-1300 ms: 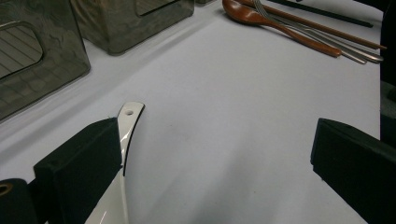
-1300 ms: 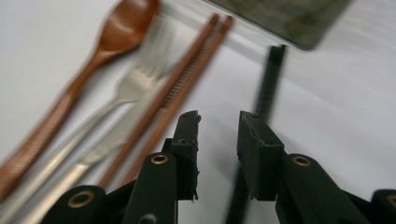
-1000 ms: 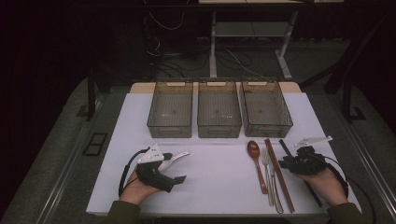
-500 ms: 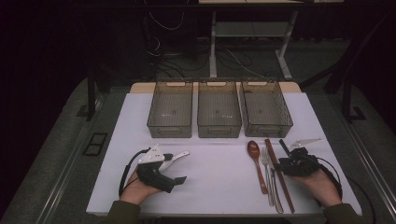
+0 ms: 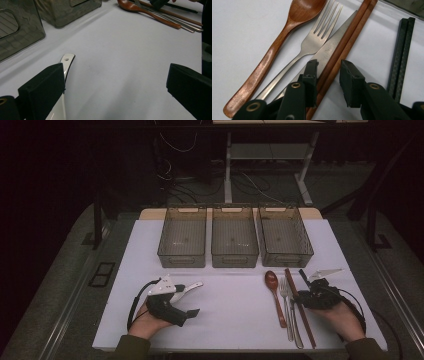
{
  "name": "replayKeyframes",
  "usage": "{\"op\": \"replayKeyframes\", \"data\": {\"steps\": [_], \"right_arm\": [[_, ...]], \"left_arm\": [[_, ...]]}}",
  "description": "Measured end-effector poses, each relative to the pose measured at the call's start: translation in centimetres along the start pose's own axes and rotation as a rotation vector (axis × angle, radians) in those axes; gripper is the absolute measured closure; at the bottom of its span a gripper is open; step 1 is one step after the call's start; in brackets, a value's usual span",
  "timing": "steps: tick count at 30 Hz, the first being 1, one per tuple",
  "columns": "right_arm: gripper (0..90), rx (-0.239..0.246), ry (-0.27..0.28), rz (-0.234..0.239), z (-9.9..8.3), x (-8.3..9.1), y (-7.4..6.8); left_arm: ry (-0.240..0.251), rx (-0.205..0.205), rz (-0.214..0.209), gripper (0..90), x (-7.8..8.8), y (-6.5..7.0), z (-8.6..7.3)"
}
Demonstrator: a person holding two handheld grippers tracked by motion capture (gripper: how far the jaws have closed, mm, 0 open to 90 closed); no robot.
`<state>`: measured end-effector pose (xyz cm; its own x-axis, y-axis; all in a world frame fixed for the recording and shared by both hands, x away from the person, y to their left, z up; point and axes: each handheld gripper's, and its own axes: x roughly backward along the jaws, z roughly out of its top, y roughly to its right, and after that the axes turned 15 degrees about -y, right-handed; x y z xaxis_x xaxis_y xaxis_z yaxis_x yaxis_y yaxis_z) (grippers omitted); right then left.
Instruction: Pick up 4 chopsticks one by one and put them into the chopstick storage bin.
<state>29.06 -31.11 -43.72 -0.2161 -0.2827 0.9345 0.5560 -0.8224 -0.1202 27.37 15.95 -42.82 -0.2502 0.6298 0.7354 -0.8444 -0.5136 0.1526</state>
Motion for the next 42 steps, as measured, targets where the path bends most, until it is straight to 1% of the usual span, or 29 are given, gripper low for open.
{"op": "replayKeyframes", "data": {"steps": [2,3,13,14,20,22,30,36,42], "right_arm": [[68.7,0.002,-0.005,-0.003,0.0,0.0,0.0],[68.7,0.007,-0.007,-0.025,0.0,0.0,0.0],[70.6,0.018,-0.016,-0.053,0.0,0.0,0.1],[71.2,0.018,-0.017,-0.063,0.0,0.1,0.2],[72.2,0.022,-0.019,-0.076,-0.1,0.1,0.6],[73.0,0.022,-0.021,-0.086,-0.2,0.2,0.7],[74.8,0.006,-0.024,-0.101,-0.4,0.4,1.4],[75.0,0.006,-0.028,-0.107,-0.7,0.6,1.9],[74.9,0.012,-0.025,-0.104,-0.7,0.6,2.0]], "left_arm": [[0.000,-0.001,0.000,0.9,0.0,0.0,0.0],[0.000,-0.001,0.001,0.9,0.0,0.0,0.0],[0.000,-0.002,0.000,0.9,0.0,0.0,0.0],[0.000,-0.002,0.000,0.9,0.0,0.0,0.0],[-0.001,-0.002,0.000,0.9,0.0,0.0,0.0],[-0.001,-0.003,-0.001,0.9,0.0,0.0,0.0],[-0.001,-0.003,-0.001,0.9,0.0,0.0,0.0],[-0.001,-0.002,0.000,0.9,0.1,0.0,0.0],[0.000,-0.001,0.000,0.9,0.1,0.0,0.0]]}}
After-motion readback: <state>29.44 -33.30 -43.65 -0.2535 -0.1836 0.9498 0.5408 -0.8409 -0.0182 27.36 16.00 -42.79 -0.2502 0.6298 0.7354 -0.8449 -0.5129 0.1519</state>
